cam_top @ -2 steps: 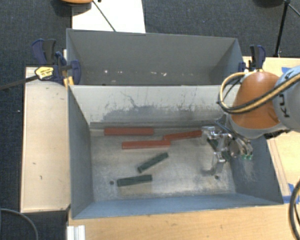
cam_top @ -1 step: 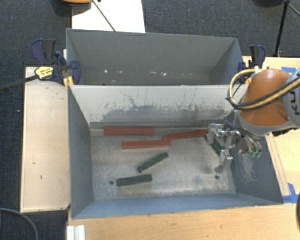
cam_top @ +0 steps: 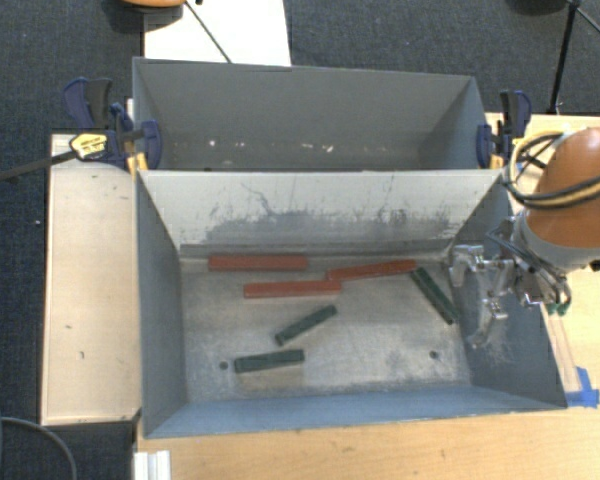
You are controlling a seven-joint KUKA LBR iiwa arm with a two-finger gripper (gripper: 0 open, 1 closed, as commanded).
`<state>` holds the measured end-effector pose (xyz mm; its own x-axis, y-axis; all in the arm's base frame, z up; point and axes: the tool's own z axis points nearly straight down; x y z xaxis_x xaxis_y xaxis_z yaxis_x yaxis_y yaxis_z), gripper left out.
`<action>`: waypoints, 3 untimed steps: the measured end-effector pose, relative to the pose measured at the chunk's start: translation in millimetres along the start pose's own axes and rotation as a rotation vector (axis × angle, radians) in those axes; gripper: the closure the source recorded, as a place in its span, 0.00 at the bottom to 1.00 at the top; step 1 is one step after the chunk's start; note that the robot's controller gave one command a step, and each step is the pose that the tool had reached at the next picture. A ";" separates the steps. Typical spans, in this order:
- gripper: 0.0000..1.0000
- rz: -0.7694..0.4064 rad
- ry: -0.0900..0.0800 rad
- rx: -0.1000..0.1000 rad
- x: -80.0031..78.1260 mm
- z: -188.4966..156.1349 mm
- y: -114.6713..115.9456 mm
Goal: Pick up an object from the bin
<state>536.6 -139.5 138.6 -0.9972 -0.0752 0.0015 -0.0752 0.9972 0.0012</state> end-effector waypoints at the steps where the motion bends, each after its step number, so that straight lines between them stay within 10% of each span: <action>1: 0.00 0.025 -0.010 0.004 3.6 0.5 -3.6; 3: 0.00 -0.145 -0.001 -0.003 -23.6 63.3 85.3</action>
Offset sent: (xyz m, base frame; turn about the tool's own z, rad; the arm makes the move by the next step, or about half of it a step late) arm 0.0224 0.0733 -0.0582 -0.1156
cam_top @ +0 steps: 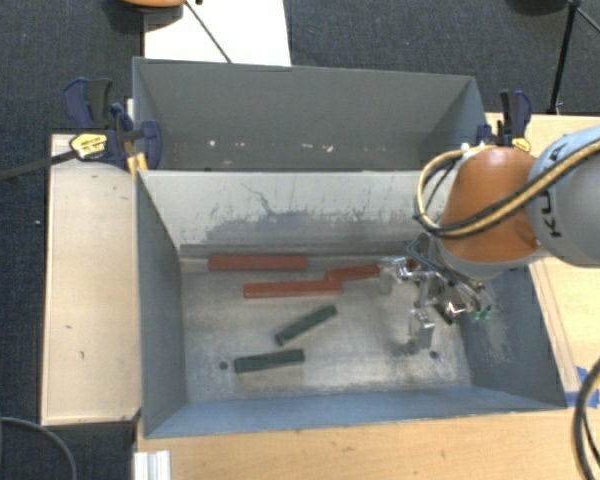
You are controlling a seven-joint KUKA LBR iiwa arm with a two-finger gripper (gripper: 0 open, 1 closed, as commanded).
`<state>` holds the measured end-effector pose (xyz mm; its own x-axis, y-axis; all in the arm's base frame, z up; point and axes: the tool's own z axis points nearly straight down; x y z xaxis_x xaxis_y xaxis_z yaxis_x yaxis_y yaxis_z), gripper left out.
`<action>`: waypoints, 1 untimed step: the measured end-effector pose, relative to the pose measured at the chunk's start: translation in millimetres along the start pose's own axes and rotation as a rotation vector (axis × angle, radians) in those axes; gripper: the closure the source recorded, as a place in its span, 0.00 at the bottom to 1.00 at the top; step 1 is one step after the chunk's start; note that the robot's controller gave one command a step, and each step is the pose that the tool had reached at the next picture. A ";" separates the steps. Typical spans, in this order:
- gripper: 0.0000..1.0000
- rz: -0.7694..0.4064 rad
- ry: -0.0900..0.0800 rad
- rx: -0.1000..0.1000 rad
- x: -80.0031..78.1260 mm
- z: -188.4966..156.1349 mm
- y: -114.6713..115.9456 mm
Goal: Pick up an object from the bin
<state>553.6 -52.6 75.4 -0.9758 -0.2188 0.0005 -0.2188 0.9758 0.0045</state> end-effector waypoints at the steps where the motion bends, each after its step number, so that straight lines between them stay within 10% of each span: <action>1: 0.00 0.055 0.001 0.004 16.9 -19.5 0.3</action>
Offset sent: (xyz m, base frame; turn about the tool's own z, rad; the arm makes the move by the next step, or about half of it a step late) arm -0.0108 0.0452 0.0388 -0.0115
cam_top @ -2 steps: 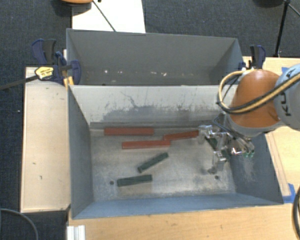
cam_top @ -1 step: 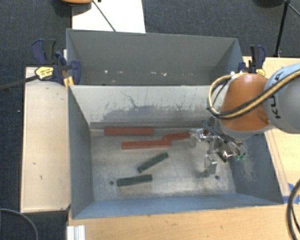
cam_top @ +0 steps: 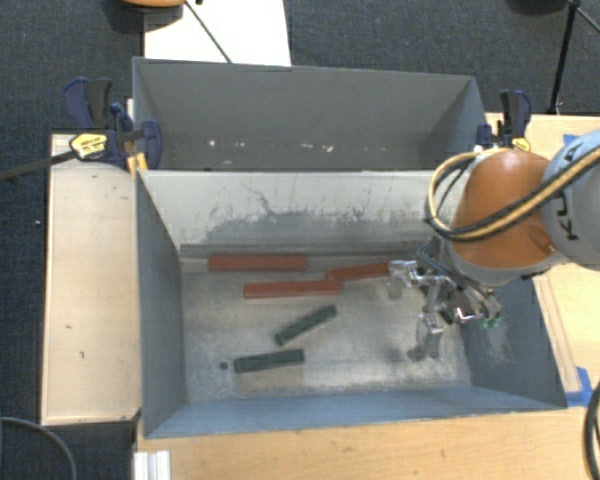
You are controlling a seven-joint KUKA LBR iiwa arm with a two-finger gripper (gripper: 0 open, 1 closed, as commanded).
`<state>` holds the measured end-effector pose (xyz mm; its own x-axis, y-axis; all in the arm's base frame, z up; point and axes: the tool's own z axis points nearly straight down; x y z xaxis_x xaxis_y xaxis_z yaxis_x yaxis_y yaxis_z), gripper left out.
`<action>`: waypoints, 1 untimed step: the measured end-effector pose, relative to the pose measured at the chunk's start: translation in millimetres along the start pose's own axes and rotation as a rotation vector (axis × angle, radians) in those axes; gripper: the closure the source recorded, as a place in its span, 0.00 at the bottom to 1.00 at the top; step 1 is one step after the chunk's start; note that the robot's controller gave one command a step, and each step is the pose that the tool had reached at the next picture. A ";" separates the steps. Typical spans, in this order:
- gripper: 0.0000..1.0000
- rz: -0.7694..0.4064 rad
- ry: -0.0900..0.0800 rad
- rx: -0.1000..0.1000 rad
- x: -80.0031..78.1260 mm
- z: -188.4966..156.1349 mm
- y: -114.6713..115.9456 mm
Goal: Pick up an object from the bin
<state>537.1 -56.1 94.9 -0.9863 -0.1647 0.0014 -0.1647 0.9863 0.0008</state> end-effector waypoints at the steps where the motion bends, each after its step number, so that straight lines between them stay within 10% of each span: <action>1: 0.00 0.242 -0.005 0.001 -3.1 -9.3 16.2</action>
Offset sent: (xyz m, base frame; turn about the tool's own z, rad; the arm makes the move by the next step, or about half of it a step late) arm 0.0033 0.0562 -0.0066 0.0446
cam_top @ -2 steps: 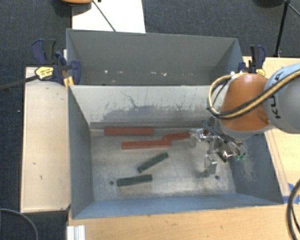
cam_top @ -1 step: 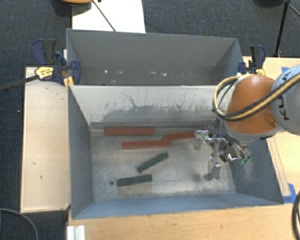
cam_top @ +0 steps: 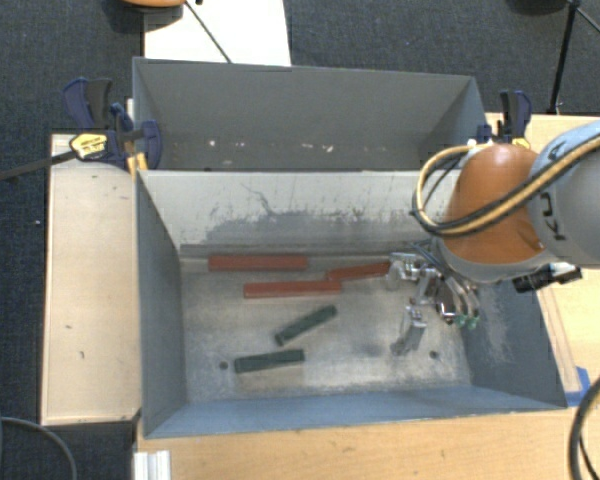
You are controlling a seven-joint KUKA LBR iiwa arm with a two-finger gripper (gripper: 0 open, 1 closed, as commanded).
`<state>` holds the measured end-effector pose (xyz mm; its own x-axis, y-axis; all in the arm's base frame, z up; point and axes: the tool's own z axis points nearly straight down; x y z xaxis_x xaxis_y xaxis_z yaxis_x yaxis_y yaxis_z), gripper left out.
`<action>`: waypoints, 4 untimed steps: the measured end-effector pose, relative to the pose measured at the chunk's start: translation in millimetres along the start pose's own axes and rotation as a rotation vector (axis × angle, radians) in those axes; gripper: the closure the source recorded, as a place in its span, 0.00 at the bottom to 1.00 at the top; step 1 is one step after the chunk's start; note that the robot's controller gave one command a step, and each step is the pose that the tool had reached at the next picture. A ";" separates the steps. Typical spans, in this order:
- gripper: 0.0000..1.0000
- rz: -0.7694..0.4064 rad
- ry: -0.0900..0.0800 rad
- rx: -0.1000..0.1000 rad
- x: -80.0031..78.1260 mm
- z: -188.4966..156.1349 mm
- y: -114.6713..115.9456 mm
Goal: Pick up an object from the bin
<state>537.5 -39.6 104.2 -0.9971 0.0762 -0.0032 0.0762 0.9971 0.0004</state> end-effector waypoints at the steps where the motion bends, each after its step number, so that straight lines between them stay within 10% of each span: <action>1: 0.00 -0.158 0.001 0.000 -0.2 9.7 27.7; 3: 0.00 -0.148 -0.003 -0.005 25.4 7.6 106.2; 4: 1.00 -0.424 0.005 -0.002 -38.4 33.6 138.0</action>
Offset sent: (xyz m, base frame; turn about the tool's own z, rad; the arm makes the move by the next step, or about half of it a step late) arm -0.0362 0.1467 0.0319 -0.0250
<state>586.4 95.0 70.8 -0.9402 -0.3406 0.0014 -0.3406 0.9402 0.0019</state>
